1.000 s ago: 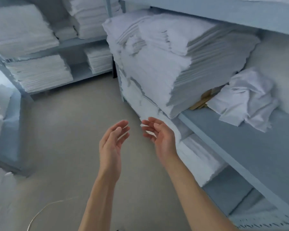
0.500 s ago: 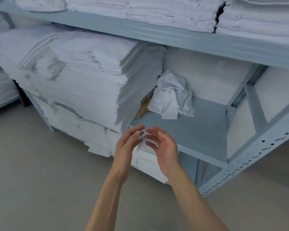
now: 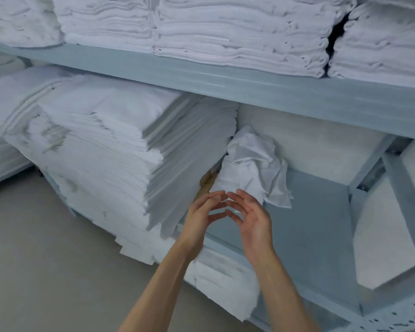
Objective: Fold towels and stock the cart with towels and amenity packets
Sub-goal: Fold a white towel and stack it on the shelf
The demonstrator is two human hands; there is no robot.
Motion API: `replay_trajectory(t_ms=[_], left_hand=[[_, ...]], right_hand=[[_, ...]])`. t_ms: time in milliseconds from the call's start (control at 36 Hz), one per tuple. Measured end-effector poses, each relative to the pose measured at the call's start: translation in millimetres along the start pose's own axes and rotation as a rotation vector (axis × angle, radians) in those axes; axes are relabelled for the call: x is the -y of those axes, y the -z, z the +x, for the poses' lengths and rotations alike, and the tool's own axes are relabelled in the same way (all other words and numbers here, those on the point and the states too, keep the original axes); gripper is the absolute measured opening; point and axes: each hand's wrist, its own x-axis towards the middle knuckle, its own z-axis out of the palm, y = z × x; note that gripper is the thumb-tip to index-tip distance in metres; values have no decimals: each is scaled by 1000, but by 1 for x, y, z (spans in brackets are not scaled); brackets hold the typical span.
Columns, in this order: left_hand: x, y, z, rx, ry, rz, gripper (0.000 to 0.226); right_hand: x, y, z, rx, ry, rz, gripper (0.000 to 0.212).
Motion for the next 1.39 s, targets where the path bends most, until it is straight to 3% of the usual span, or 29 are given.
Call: replay_trajectory(t_ms=[389,722,833,972,1167,1389], left_hand=[[34,-42,125,88,156,-191,28],[64,-17,207,-100,340,-255,22],[57,-9,230,-89,324,-201,38],[60,-3,259,-70,331,-146,31],[106,3,284,-51,339,-198,19],[142,4,288,-62,455,-168,21]], right_hand=[[24,42,116,-39,-8,-166,20],[26,70,196,-132,-88,-486,18],[22,73,231,-128,-122,-614,15],[6,80,271,-130,-102,-862,38],[-37,104,325,-45,-54,-1295,46],[-62,111,358,-72,-87,-1219,71]])
